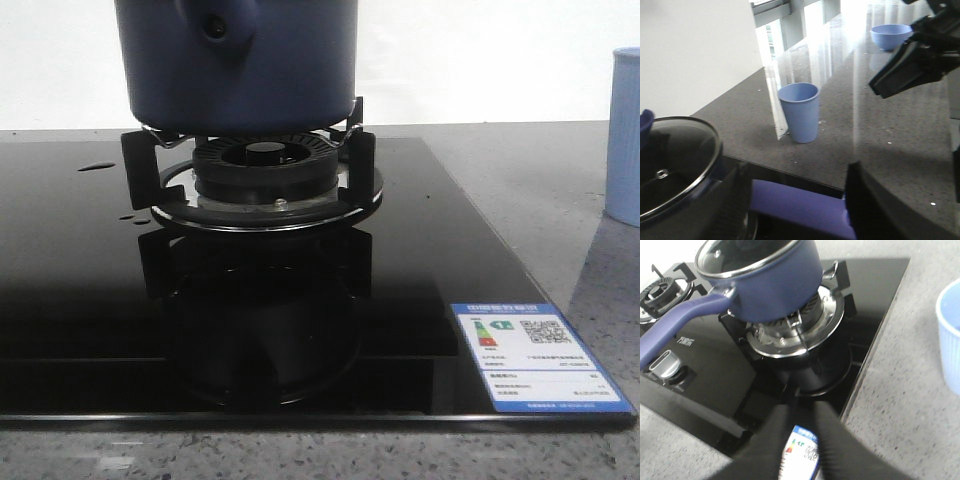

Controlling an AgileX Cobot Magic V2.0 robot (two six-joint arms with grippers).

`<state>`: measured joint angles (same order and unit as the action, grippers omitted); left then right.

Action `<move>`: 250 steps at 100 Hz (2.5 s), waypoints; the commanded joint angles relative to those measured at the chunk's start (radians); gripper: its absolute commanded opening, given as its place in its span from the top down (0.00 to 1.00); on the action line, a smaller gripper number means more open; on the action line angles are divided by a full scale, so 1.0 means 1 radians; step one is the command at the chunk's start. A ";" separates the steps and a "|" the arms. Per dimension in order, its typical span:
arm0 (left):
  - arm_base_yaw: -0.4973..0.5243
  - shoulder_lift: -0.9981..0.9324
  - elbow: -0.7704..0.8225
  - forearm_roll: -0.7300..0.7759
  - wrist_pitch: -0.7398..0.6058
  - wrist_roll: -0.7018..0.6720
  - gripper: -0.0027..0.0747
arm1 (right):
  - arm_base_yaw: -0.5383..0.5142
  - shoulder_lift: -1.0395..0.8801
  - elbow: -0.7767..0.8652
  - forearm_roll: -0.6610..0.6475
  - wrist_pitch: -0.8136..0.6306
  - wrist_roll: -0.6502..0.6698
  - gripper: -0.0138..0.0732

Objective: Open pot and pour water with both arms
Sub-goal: 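Grasp the purple lid knob with the left gripper and lift the lid, then reach the right gripper to the light blue cup and grasp it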

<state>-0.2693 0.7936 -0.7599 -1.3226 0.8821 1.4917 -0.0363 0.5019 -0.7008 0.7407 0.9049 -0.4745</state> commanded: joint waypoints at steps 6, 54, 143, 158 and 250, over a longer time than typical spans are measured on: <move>-0.039 0.034 -0.036 -0.078 -0.115 0.006 0.26 | 0.000 0.014 -0.033 0.047 -0.087 -0.025 0.28; -0.076 0.319 -0.246 -0.157 -0.184 0.171 0.26 | 0.000 0.014 -0.033 0.047 -0.122 -0.025 0.10; -0.013 0.590 -0.459 -0.273 -0.244 0.197 0.26 | 0.000 0.014 -0.033 0.047 -0.132 -0.025 0.10; -0.013 0.594 -0.459 -0.262 -0.236 0.220 0.21 | 0.000 0.014 -0.033 0.047 -0.133 -0.025 0.10; -0.013 0.772 -0.459 -0.376 -0.142 0.363 0.20 | 0.000 0.014 -0.033 0.047 -0.138 -0.025 0.10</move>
<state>-0.2817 1.5897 -1.1911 -1.6513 0.7198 1.8456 -0.0363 0.5019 -0.7008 0.7477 0.8247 -0.4878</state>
